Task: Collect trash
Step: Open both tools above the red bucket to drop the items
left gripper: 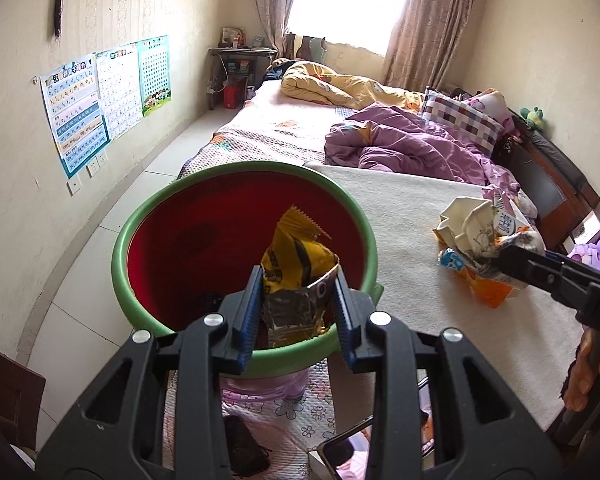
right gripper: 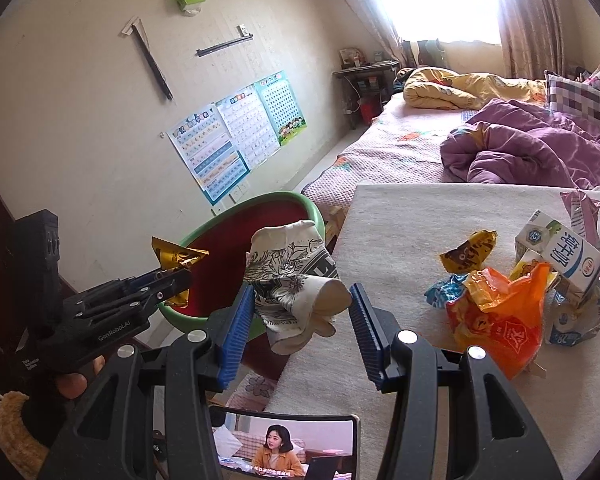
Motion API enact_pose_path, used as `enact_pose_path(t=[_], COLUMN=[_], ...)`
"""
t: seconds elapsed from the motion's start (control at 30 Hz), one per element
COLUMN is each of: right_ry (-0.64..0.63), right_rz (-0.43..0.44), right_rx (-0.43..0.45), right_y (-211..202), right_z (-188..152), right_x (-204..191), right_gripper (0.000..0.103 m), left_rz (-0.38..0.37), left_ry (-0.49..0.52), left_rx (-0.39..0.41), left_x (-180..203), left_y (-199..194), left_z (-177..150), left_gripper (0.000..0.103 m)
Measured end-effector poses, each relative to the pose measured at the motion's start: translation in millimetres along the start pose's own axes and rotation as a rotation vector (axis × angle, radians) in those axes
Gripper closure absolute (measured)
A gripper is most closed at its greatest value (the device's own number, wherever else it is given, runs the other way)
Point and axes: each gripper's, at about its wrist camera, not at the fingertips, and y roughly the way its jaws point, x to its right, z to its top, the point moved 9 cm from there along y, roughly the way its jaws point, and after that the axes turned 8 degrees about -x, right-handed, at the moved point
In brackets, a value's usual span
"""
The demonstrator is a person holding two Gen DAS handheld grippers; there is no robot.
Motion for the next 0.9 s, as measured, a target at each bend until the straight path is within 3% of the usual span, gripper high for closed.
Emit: enact_pose_path(t=[0.4, 0.9], right_ry=[-0.023, -0.036], right_rz=[0.038, 0.057], right_rx=[-0.003, -0.039], right_y=[20.3, 53.6], right_z=[14.1, 30.6], right_x=[-33.4, -47.9], right_gripper=[0.055, 0.055], left_rz=[-0.004, 0.019], left_ry=[-0.001, -0.029], left_rx=[-0.003, -0.037], left_x=[-5.9, -34.8], left_y=[7.5, 27.0], left_z=[3.7, 9.9], left_gripper=[0.071, 0.071])
